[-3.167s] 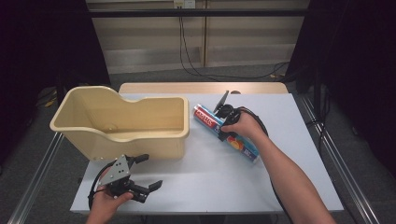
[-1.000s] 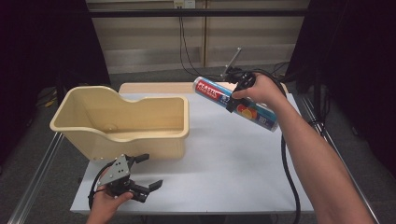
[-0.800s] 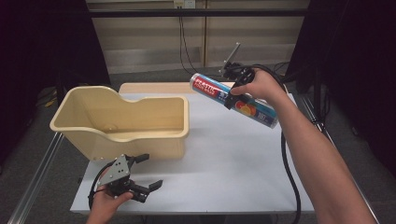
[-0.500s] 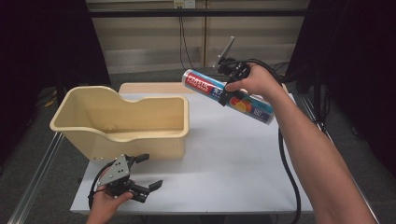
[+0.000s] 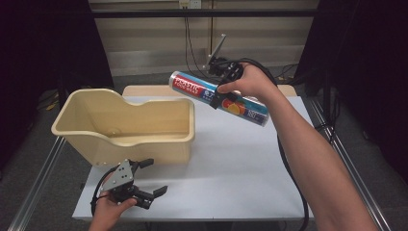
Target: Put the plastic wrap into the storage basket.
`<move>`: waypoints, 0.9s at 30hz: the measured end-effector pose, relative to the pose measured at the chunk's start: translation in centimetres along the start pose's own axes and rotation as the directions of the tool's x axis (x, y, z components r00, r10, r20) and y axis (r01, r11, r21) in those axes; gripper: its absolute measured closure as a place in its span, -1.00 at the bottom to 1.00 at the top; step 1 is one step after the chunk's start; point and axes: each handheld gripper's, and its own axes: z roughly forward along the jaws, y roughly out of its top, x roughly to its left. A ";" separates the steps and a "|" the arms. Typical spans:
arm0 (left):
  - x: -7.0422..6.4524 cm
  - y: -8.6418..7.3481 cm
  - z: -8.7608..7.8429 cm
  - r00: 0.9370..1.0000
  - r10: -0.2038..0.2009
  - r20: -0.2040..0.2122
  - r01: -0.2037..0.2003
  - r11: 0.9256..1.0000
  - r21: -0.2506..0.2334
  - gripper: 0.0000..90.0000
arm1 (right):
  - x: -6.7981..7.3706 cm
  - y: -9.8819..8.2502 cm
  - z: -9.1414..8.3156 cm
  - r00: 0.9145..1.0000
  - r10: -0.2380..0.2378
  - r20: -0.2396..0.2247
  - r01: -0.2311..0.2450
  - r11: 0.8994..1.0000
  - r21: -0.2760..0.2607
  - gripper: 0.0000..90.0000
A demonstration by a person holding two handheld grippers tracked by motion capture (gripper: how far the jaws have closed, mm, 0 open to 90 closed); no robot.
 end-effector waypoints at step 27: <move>0.0 0.0 0.0 1.000 0.002 0.005 -0.002 1.000 0.004 -0.96 | 4.2 3.5 3.1 0.987 -0.153 -0.052 0.152 0.988 -0.036 -0.28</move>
